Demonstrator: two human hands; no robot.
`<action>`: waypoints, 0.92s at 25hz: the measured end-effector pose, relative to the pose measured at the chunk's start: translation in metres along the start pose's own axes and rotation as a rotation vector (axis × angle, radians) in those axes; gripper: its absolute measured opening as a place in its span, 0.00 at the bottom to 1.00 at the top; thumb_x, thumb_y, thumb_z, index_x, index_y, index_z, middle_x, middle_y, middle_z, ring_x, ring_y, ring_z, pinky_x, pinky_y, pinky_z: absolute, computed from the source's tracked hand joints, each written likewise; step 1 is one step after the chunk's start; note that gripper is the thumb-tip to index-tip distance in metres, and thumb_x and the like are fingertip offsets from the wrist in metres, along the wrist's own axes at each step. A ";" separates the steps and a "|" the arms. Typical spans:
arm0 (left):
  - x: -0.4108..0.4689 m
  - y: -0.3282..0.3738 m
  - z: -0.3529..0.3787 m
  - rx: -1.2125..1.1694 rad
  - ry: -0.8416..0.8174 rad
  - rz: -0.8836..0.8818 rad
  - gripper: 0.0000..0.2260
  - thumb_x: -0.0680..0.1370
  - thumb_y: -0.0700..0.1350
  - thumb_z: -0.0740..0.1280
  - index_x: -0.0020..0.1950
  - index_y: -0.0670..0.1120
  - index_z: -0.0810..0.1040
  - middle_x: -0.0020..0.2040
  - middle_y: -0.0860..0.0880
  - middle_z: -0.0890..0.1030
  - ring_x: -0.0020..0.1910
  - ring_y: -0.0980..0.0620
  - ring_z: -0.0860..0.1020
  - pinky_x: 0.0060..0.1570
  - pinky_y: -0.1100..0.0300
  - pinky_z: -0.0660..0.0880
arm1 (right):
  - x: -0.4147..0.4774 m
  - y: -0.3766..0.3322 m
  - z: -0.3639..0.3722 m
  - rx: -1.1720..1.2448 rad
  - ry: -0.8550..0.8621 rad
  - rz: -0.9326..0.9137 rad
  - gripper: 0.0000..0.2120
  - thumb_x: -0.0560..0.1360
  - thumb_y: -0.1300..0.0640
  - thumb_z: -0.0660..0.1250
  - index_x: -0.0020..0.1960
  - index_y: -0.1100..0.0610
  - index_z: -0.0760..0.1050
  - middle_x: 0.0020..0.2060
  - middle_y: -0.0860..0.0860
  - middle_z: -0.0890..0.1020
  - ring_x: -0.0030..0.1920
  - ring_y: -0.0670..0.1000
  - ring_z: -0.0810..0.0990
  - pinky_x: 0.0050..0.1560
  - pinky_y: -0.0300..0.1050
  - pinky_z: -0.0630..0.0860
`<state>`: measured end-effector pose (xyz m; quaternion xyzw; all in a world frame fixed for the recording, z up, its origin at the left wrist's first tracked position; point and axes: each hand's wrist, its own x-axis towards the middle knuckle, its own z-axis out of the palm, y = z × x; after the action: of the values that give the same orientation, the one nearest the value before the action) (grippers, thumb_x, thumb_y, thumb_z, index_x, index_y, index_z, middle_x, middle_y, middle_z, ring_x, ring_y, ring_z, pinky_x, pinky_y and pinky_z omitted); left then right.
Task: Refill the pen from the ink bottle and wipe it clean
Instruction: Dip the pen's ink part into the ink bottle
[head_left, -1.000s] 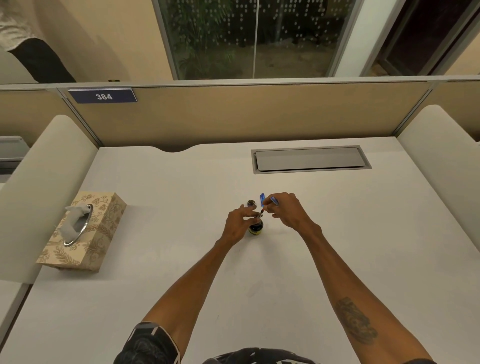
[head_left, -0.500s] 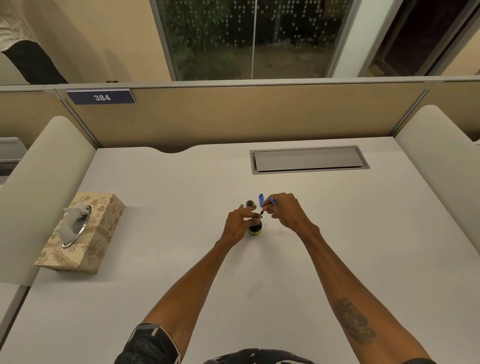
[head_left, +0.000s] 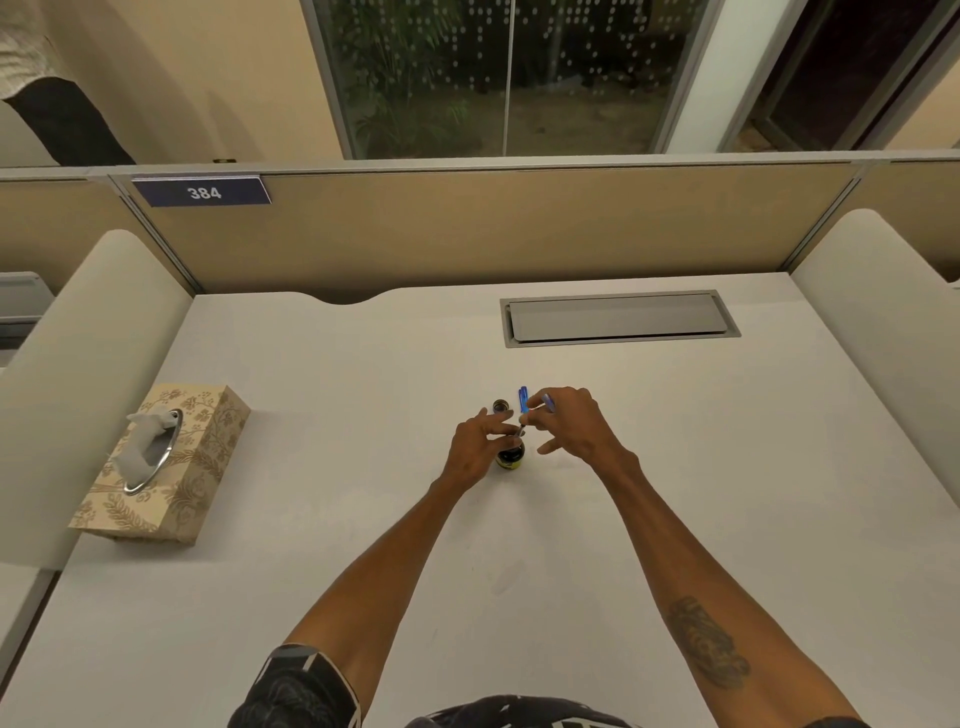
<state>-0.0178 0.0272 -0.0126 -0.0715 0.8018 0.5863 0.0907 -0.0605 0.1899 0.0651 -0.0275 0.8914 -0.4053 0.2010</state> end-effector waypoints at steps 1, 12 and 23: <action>0.000 0.000 0.000 0.000 -0.001 0.000 0.09 0.75 0.40 0.73 0.55 0.45 0.86 0.70 0.46 0.77 0.79 0.44 0.60 0.77 0.49 0.56 | 0.001 0.001 -0.001 0.002 -0.014 -0.004 0.11 0.73 0.59 0.74 0.54 0.61 0.81 0.46 0.59 0.84 0.46 0.58 0.86 0.41 0.54 0.85; 0.002 -0.002 -0.001 0.028 -0.008 0.016 0.10 0.76 0.40 0.72 0.56 0.44 0.86 0.70 0.45 0.76 0.79 0.42 0.59 0.77 0.46 0.56 | 0.003 0.001 0.001 0.014 -0.008 -0.001 0.09 0.74 0.59 0.73 0.53 0.60 0.81 0.45 0.59 0.84 0.45 0.56 0.86 0.40 0.51 0.85; 0.004 -0.005 -0.001 0.023 -0.013 0.018 0.09 0.76 0.40 0.72 0.56 0.44 0.86 0.70 0.45 0.77 0.79 0.42 0.60 0.77 0.46 0.56 | 0.003 0.000 0.001 0.085 -0.004 -0.011 0.08 0.75 0.63 0.70 0.54 0.61 0.81 0.45 0.59 0.83 0.45 0.57 0.85 0.38 0.53 0.85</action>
<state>-0.0211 0.0250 -0.0180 -0.0592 0.8086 0.5782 0.0915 -0.0627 0.1887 0.0634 -0.0248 0.8728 -0.4438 0.2015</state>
